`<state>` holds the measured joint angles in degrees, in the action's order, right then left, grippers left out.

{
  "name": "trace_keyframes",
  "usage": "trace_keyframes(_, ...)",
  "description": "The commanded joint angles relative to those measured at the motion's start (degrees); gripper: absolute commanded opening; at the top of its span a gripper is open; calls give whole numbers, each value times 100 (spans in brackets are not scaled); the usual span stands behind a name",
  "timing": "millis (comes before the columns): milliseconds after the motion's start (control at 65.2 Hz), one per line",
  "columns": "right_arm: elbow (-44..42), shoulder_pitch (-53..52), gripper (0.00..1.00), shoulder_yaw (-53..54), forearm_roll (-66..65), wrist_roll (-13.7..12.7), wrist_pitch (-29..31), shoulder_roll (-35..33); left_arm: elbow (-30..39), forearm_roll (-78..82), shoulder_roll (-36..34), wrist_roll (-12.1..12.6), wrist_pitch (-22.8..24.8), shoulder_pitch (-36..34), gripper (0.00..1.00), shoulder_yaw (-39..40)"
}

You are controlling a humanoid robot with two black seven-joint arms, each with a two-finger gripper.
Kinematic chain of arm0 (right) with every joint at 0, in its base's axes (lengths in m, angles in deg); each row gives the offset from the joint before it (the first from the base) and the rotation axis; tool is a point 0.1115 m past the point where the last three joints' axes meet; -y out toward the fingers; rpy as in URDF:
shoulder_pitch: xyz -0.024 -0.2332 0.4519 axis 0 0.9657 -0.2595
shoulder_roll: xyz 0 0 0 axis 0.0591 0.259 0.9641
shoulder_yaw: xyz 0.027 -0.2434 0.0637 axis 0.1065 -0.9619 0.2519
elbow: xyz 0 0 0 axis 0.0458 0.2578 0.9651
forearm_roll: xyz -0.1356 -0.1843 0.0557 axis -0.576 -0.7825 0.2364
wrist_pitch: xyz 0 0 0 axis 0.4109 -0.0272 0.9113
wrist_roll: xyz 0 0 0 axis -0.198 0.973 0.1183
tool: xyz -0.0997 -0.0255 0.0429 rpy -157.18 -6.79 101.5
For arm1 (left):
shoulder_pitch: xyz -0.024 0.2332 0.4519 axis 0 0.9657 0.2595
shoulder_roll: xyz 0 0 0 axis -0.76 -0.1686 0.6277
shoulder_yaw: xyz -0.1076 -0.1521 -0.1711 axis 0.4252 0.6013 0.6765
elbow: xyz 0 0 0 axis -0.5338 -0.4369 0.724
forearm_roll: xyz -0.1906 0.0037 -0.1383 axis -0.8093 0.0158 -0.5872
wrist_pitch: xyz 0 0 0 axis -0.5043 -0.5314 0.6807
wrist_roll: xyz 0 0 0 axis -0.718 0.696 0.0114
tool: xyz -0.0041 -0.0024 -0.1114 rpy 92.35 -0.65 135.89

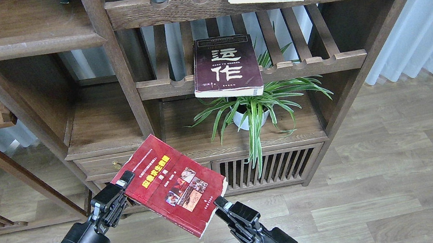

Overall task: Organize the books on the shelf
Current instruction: 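Hold the red paperback with both grippers and regrip with the left gripper, then release the right gripper and lift the red paperback up with the left gripper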

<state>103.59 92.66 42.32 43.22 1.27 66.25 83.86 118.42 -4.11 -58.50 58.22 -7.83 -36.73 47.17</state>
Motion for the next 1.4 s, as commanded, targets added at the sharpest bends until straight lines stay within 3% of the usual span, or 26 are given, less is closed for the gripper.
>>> trace_keyframes(0,-3,-25,99,33,0,1,3,1,12,-7,-4,0,0,-29,4,6)
trace_keyframes(169,-12,-25,99,42,0,10,3,1,12,-7,-153,9,0,-20,4,147)
trace_keyframes(475,-91,-25,99,59,9,19,3,1,372,-16,-1146,27,0,15,4,806)
trace_keyframes(583,-161,-51,99,59,9,19,3,1,372,-16,-1638,237,0,24,4,1552)
trace_keyframes(659,-276,-60,99,59,9,19,3,1,363,-69,-2086,238,0,24,4,2071)
trace_keyframes(966,-425,-139,99,42,0,10,3,1,346,-763,-3202,238,0,-784,4,2950)
trace_keyframes(1165,-592,-227,99,42,9,10,3,1,161,-790,-3792,282,0,-1496,4,2907)
trace_keyframes(1380,-601,-254,99,15,18,10,3,1,-454,-52,-4073,914,0,-2639,5,2723)
